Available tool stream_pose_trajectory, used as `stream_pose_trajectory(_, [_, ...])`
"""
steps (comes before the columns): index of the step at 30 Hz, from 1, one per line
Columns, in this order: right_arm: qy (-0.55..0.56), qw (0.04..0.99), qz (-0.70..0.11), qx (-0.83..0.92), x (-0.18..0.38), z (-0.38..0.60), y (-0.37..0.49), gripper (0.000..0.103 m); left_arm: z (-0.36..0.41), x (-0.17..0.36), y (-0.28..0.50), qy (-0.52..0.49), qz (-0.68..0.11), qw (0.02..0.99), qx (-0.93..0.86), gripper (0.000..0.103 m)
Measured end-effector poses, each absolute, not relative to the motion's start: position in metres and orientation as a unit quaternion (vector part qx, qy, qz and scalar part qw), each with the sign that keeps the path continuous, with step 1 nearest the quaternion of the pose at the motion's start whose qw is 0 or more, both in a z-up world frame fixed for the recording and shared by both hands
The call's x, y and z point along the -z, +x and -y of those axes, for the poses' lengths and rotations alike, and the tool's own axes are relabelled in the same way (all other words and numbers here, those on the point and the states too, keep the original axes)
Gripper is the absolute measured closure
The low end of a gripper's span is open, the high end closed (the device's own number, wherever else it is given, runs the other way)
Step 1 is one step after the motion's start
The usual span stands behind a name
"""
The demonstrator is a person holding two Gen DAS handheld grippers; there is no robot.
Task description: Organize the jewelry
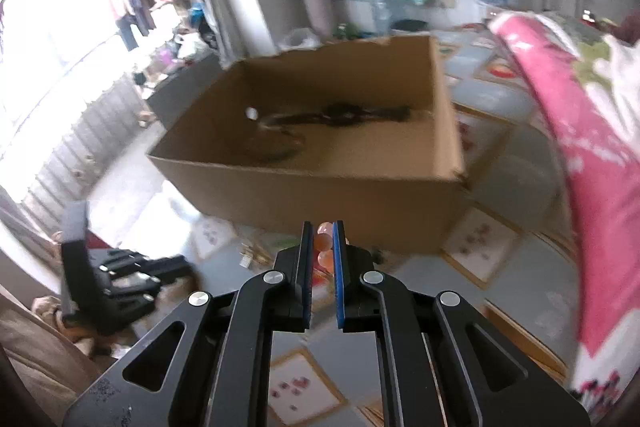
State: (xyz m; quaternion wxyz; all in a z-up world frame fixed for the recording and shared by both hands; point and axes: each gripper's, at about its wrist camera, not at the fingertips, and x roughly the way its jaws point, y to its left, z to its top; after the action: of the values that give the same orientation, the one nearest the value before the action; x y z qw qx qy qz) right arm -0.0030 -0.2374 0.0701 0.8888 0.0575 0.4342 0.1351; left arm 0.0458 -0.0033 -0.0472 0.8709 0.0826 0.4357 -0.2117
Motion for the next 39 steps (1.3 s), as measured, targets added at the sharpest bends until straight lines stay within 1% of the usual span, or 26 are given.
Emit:
stream_pose_trajectory(6, [0.068,0.874,-0.469,-0.107,-0.043,0.245,-0.025,0.096,0.000,0.048,0.046,0.077,-0.435,0.870,0.219,0.091])
stream_pose_trajectory(13, [0.099,0.876,-0.455,-0.121,-0.038,0.248,-0.033,0.096,-0.001,0.047,0.050,0.069,-0.441,0.867,0.221,0.091])
stream_pose_trajectory(29, [0.131,0.873,-0.437,-0.172,-0.031,0.248,-0.047,0.096,0.004,0.047,0.048,0.068,-0.440,0.874,0.195,0.091])
stream_pose_trajectory(39, [0.161,0.866,-0.427,-0.204,-0.037,0.251,-0.044,0.096,0.005,0.048,0.046,0.060,-0.436,0.879,0.186,0.091])
